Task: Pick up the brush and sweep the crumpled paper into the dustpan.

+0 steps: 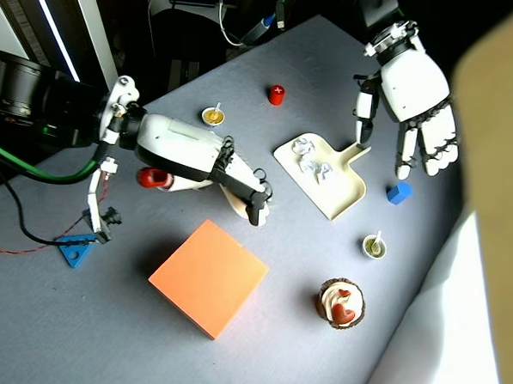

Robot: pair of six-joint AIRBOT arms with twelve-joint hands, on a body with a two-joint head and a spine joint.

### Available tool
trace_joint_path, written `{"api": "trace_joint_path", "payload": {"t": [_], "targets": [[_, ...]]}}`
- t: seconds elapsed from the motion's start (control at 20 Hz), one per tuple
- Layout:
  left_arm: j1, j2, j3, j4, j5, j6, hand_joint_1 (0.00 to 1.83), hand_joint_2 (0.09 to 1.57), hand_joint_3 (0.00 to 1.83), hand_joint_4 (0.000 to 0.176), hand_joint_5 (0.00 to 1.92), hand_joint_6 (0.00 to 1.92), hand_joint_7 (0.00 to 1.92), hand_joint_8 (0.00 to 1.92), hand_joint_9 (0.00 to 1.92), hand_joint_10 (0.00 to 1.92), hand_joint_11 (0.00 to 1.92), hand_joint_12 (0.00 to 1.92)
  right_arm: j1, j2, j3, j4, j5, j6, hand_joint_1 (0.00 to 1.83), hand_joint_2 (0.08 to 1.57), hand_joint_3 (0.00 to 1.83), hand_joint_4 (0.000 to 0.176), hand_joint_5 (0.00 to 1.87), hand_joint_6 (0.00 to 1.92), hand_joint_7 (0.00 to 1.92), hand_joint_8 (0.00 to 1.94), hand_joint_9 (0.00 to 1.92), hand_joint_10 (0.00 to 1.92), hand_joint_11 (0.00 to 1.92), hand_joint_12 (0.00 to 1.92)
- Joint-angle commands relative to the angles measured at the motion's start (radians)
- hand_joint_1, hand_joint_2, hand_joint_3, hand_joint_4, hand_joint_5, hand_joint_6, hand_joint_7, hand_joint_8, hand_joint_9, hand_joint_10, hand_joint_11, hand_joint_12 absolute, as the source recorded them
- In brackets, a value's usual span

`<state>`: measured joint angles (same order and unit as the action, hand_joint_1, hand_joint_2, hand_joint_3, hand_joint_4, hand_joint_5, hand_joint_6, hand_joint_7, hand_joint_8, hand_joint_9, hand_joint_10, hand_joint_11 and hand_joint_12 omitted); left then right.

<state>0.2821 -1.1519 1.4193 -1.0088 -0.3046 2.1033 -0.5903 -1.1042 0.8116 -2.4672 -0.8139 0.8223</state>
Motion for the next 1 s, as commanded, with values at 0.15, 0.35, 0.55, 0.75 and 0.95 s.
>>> {"api": "trace_joint_path", "payload": {"t": [0.15, 0.35, 0.55, 0.75, 0.95], "targets": [[-0.016, 0.017, -0.031, -0.021, -0.09, 0.052, 0.97, 0.97, 0.0, 0.135, 0.62, 0.0, 0.3, 0.01, 0.24, 0.0, 0.2, 0.01, -0.026, 0.056, -0.069, -0.02, -0.052, -0.014, 0.17, 0.76, 0.0, 0.0, 0.03, 0.0, 0.09, 0.0, 0.11, 0.0, 0.19, 0.0], [-0.011, 0.021, -0.092, -0.088, -0.138, 0.1, 0.98, 0.97, 0.0, 0.136, 0.62, 0.0, 0.3, 0.0, 0.26, 0.01, 0.24, 0.02, -0.05, 0.101, -0.152, 0.036, -0.056, -0.03, 0.1, 0.78, 0.0, 0.0, 0.0, 0.0, 0.05, 0.0, 0.06, 0.0, 0.12, 0.01], [-0.01, 0.029, -0.126, -0.115, -0.17, 0.113, 0.96, 0.99, 0.01, 0.136, 0.59, 0.0, 0.28, 0.0, 0.24, 0.01, 0.2, 0.0, -0.072, 0.131, -0.211, 0.132, -0.064, -0.038, 0.11, 0.78, 0.0, 0.0, 0.03, 0.01, 0.07, 0.01, 0.08, 0.01, 0.13, 0.01], [-0.019, 0.035, -0.125, -0.113, -0.168, 0.114, 0.88, 1.03, 0.02, 0.151, 0.61, 0.02, 0.24, 0.0, 0.19, 0.0, 0.15, 0.0, -0.103, 0.172, -0.265, 0.182, -0.083, 0.025, 0.14, 0.79, 0.0, 0.0, 0.07, 0.02, 0.1, 0.01, 0.12, 0.01, 0.14, 0.01], [-0.036, 0.044, -0.139, -0.126, -0.169, 0.14, 0.89, 1.0, 0.0, 0.148, 0.67, 0.0, 0.31, 0.01, 0.24, 0.01, 0.14, 0.01, -0.102, 0.185, -0.258, 0.158, -0.052, 0.07, 0.2, 0.81, 0.01, 0.0, 0.09, 0.01, 0.12, 0.01, 0.13, 0.01, 0.15, 0.01]]}}
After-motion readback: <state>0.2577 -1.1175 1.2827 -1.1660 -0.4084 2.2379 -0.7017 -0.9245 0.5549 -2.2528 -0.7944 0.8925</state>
